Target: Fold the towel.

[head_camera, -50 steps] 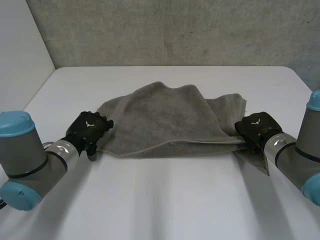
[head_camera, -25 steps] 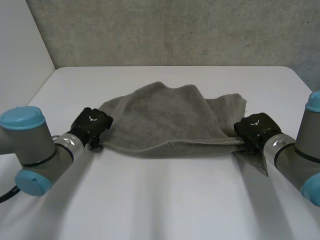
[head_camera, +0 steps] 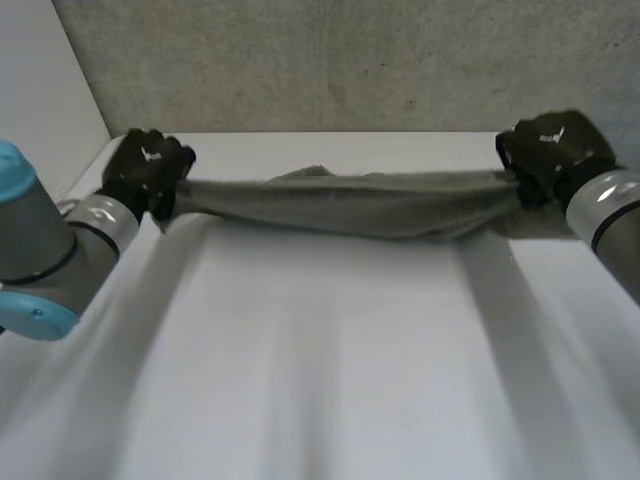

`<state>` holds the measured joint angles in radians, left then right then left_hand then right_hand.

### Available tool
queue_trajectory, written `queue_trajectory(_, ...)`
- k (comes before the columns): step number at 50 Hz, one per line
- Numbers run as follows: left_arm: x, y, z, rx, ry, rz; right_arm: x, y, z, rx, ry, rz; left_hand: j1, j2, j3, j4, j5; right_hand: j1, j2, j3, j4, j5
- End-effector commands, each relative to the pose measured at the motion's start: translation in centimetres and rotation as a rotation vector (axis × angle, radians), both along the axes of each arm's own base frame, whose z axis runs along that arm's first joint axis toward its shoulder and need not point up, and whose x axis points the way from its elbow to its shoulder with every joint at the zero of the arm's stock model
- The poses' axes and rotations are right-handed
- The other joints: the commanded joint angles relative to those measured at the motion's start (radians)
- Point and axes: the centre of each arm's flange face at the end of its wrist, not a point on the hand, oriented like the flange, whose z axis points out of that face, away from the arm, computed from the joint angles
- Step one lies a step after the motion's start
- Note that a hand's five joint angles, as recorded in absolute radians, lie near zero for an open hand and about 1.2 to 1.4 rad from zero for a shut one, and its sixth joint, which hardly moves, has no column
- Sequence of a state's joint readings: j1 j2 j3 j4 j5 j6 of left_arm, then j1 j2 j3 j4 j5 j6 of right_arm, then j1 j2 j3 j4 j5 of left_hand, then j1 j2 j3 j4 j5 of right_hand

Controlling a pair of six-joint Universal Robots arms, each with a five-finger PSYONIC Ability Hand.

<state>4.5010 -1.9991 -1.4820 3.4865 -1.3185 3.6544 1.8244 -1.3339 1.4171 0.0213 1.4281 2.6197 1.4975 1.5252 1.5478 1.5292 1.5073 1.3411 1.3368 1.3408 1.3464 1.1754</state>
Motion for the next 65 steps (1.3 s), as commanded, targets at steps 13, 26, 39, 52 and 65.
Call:
queue_trajectory(13,1.5,0.1,6.5,-0.073,0.070,0.023,-0.7,-1.2,5.2,-0.005,0.210,0.064,-0.101,-0.129,-0.152,-0.133,-0.286,0.055,0.059,0.055,0.050,0.046)
queue_trajectory(26,-1.5,-4.9,1.6,-0.085,-0.049,-0.008,4.8,-4.7,-1.8,-0.013,0.349,0.119,-0.101,-0.129,-0.152,-0.133,-0.286,0.055,0.059,0.055,0.050,0.046)
queue_trajectory(39,-0.6,-5.7,16.4,-0.591,0.462,0.027,6.2,-7.2,12.1,-0.854,0.042,-0.078,-0.101,-0.129,-0.152,-0.133,-0.286,0.055,0.059,0.055,0.050,0.046)
queue_trajectory(52,-1.2,-4.7,9.5,-0.294,0.376,-0.074,6.4,-4.9,4.1,-0.456,0.200,0.080,-0.101,-0.129,-0.152,-0.133,-0.286,0.055,0.059,0.055,0.050,0.046)
queue_trajectory(65,0.6,0.7,-3.9,0.013,0.028,-0.070,4.5,0.5,-9.4,0.051,0.339,0.224,-0.101,-0.129,-0.152,-0.133,-0.286,0.055,0.059,0.055,0.050,0.046)
